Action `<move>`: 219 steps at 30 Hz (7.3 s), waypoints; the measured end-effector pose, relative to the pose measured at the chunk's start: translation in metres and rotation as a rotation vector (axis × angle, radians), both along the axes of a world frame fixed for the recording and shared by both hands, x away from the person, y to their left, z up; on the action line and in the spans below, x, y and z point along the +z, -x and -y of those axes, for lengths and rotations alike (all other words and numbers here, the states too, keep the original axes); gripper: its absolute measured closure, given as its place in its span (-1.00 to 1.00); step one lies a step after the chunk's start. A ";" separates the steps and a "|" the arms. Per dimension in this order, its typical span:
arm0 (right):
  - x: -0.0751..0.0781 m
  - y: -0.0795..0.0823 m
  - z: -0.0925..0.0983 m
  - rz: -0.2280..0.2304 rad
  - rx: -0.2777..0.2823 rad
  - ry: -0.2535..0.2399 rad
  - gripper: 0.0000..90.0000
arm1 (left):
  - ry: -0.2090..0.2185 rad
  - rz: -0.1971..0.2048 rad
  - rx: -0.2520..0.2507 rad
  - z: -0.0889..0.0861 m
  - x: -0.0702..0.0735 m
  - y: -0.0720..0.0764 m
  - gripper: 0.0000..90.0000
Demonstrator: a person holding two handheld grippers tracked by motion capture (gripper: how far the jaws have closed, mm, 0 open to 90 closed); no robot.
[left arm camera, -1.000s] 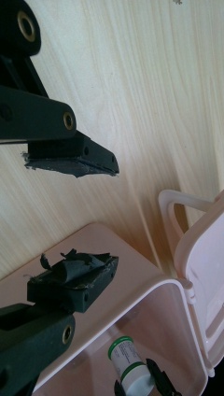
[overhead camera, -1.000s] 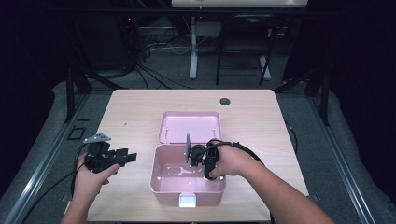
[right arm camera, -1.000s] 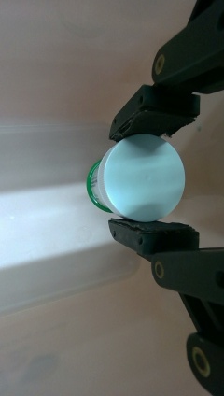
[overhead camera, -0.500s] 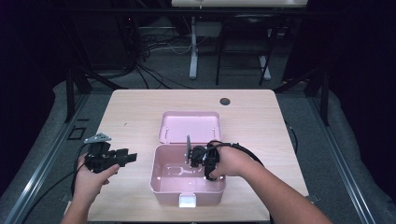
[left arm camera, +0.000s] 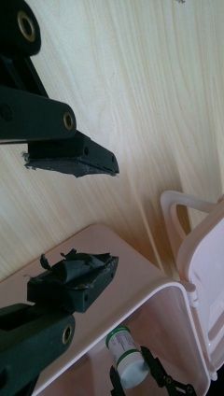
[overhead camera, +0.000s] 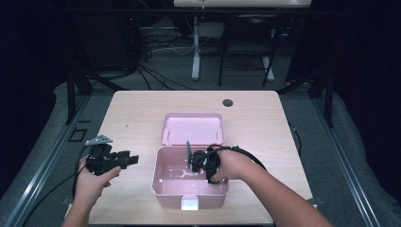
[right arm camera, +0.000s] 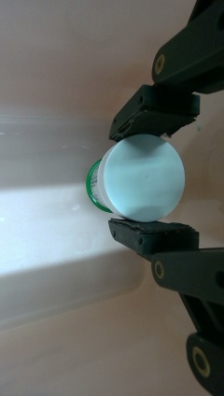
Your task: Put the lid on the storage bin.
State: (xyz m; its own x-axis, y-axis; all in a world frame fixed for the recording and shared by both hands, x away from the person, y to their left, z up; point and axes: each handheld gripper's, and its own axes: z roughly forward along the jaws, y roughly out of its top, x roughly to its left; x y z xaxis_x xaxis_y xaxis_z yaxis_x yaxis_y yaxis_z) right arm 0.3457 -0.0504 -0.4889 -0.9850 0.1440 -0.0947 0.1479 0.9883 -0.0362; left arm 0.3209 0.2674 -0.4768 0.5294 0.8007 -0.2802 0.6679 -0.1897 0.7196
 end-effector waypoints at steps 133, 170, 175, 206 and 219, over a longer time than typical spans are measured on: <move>0.071 -0.015 0.066 0.158 -0.358 -0.368 -0.10 | -0.040 0.093 -0.120 0.031 0.009 0.012 0.09; 0.073 -0.035 0.083 0.303 -0.679 -0.660 0.23 | -0.021 0.060 -0.210 0.055 0.011 0.023 0.51; 0.073 -0.040 0.086 0.314 -0.711 -0.670 0.27 | -0.033 0.054 -0.225 0.060 0.009 0.024 0.55; 0.064 -0.088 0.088 0.314 -0.885 -0.664 0.48 | -0.072 0.069 -0.228 0.065 0.010 0.027 0.65; 0.044 -0.110 0.081 0.289 -0.985 -0.622 0.50 | -0.075 0.070 -0.223 0.066 0.010 0.028 0.65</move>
State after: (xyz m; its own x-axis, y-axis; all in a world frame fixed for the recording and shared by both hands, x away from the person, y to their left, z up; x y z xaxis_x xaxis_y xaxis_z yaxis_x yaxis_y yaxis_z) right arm 0.4556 -0.1318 -0.4453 -0.3802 0.9230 0.0588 0.7744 0.2829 0.5660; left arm 0.2930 0.2010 -0.4668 0.7113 0.6792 -0.1810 0.5525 -0.3811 0.7413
